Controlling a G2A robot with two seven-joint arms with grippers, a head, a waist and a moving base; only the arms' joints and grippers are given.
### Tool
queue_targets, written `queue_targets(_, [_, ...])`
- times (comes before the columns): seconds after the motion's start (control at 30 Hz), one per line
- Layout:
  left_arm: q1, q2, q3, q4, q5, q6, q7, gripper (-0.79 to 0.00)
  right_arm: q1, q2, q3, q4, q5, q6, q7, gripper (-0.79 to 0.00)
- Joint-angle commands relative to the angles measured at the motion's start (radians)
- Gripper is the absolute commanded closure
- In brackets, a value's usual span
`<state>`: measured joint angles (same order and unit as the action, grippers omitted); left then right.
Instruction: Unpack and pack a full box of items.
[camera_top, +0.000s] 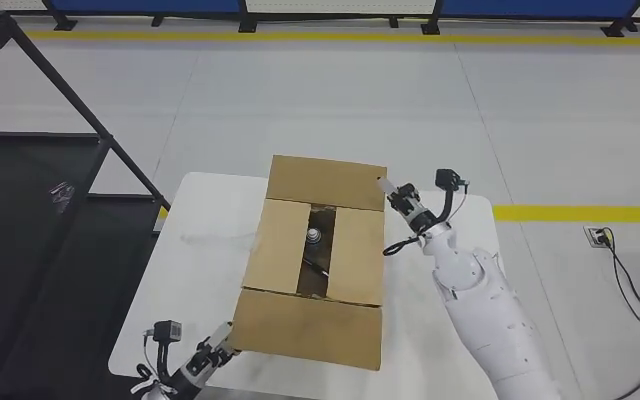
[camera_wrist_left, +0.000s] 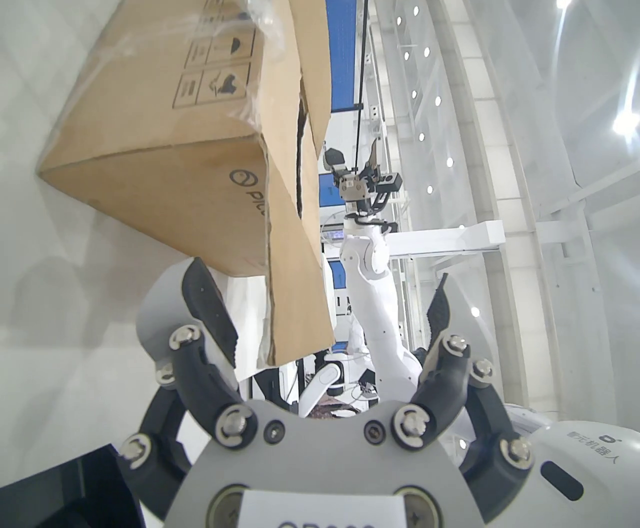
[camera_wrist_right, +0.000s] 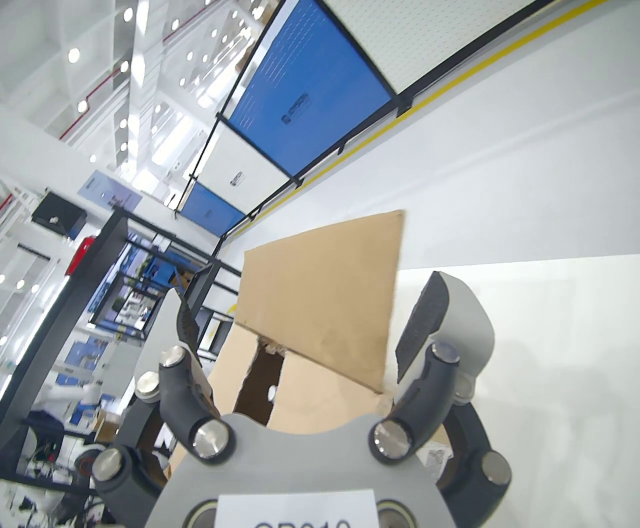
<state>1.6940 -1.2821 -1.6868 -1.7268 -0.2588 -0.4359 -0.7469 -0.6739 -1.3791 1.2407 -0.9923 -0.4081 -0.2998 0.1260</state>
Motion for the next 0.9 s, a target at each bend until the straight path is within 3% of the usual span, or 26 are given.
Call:
queue_targets(0.0, [-0.009,0.003,0.009,0.009,-0.005,0.003,-0.031,-0.785,0.011,-0.002,0.000,0.037,0.004,-0.003,-0.016,-0.785])
queue_targets(0.13, [-0.020,0.008,0.030,0.001,-0.033,-0.011,-0.087,-0.785,0.061,-0.014,-0.031,0.128,-0.020,0.029,-0.030,-0.785])
queue_targets(0.27, [-0.037,0.011,0.042,0.002,-0.036,-0.008,-0.092,-0.785,0.106,-0.031,-0.066,0.211,0.003,-0.010,-0.009,-0.785])
queue_targets(0.57, [-0.068,0.016,0.078,-0.060,-0.019,-0.029,-0.066,-0.785,0.213,-0.064,-0.095,0.430,0.126,-0.223,0.066,-0.785])
queue_targets(0.87, [-0.114,0.015,0.110,-0.126,-0.005,-0.042,0.039,-0.785,0.261,-0.067,-0.067,0.538,0.244,-0.448,0.169,-0.785])
